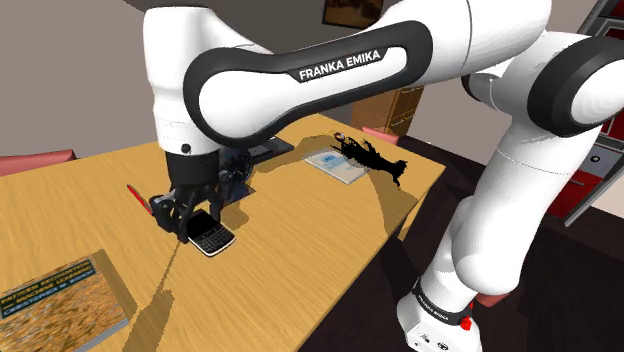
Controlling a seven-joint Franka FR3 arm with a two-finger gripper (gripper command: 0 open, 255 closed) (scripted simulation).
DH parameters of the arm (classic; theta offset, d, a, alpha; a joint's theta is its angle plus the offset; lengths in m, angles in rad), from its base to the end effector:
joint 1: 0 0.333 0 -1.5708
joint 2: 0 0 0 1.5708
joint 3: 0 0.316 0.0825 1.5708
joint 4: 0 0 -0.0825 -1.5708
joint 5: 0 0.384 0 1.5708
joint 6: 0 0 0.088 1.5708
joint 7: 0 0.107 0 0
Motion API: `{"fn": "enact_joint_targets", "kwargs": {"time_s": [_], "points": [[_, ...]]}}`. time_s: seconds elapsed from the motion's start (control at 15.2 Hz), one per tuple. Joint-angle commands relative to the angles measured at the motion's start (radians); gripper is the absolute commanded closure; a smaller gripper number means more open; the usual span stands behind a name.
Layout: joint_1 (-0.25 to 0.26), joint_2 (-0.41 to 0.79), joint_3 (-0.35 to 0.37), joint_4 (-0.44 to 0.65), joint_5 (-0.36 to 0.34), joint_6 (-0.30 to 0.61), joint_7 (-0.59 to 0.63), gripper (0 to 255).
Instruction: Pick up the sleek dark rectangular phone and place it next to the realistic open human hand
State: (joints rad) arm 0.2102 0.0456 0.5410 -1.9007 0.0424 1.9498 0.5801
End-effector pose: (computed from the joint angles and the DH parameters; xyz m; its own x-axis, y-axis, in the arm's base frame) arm 0.4185 0.3896 0.4779 0.9875 0.1551 -0.0267 0.1534 -0.9865 -0.0578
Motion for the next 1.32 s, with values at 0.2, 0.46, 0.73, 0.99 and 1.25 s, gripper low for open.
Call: {"fn": "enact_joint_targets", "kwargs": {"time_s": [0.2,0.46,0.73,0.99,1.25], "points": [[-0.024,-0.086,-0.019,-0.055,0.047,-0.023,-0.058,255],[-0.049,-0.238,-0.071,-0.205,0.119,-0.019,-0.169,255],[-0.06,-0.377,-0.136,-0.336,0.162,-0.029,-0.272,255],[-0.069,-0.503,-0.208,-0.45,0.177,-0.052,-0.366,255],[-0.083,-0.62,-0.284,-0.548,0.167,-0.082,-0.455,255]]}}
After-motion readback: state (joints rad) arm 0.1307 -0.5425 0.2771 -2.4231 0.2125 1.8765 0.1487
